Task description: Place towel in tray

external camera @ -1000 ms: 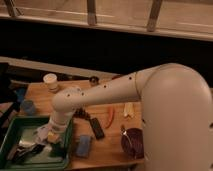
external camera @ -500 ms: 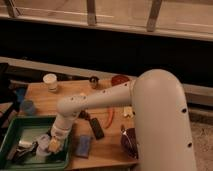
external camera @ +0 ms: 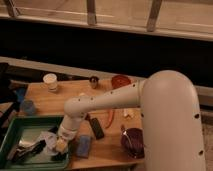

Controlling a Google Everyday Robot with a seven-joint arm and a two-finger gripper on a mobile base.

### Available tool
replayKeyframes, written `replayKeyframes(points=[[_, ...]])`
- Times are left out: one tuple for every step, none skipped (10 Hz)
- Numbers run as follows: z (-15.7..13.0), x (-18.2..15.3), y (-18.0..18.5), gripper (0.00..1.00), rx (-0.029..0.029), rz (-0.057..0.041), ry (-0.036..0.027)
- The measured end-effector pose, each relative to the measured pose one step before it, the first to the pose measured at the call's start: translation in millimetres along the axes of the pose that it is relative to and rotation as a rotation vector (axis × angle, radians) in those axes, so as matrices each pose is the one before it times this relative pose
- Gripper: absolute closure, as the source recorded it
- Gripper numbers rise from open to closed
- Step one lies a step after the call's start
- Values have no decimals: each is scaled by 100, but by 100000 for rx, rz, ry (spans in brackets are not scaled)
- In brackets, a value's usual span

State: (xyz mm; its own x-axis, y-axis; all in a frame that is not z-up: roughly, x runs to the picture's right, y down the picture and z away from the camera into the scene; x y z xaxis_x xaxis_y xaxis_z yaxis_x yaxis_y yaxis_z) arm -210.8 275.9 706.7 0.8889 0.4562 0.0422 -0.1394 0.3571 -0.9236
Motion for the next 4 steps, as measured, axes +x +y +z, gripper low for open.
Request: replayKeyframes(points=[[-459,80,-443,20,1716,1923,239],[-19,-51,-25,20,210,242,148],[92,-139,97,20,-114,-308,10],[-7,-30,-66,20,177,9,-203]])
